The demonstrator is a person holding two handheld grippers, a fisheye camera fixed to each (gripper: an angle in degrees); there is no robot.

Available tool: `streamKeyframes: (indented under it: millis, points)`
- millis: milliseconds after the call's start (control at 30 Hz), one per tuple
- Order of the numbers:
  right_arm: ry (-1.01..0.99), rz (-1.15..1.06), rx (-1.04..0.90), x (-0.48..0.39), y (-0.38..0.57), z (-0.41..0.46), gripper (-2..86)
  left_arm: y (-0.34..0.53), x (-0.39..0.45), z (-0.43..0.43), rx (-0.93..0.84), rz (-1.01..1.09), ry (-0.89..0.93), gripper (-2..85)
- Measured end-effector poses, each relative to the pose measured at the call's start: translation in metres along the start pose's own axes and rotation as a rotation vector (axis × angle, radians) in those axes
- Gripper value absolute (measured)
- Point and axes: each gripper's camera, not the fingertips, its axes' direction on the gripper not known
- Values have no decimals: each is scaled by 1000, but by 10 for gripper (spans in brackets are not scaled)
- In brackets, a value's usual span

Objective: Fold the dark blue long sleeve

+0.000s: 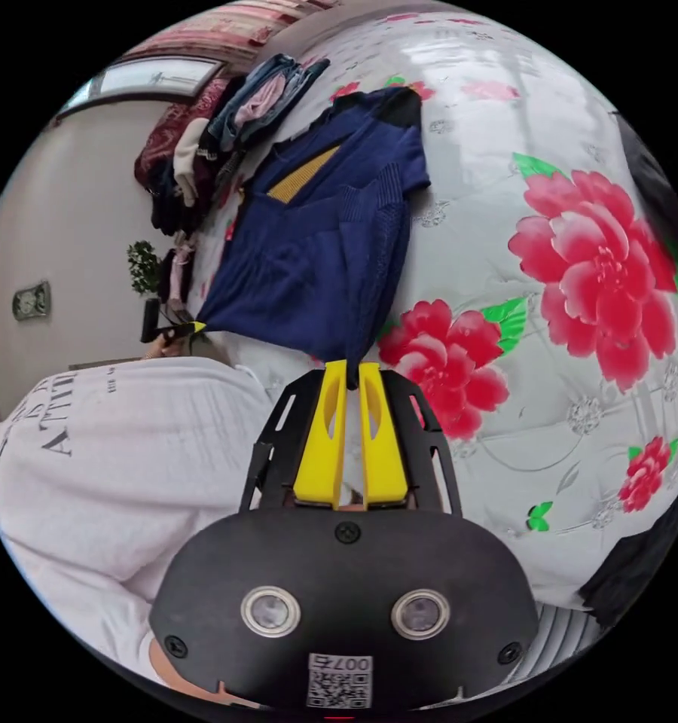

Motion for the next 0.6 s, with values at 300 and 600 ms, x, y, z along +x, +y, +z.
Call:
streamKeyframes:
  millis: [300, 600]
  points:
    - [-445, 176, 111, 19, 26, -77, 0, 17, 8, -62, 108, -37, 346, 0]
    - [-341, 198, 222, 23, -160, -109, 15, -149, -48, -78, 199, -224, 445, 32]
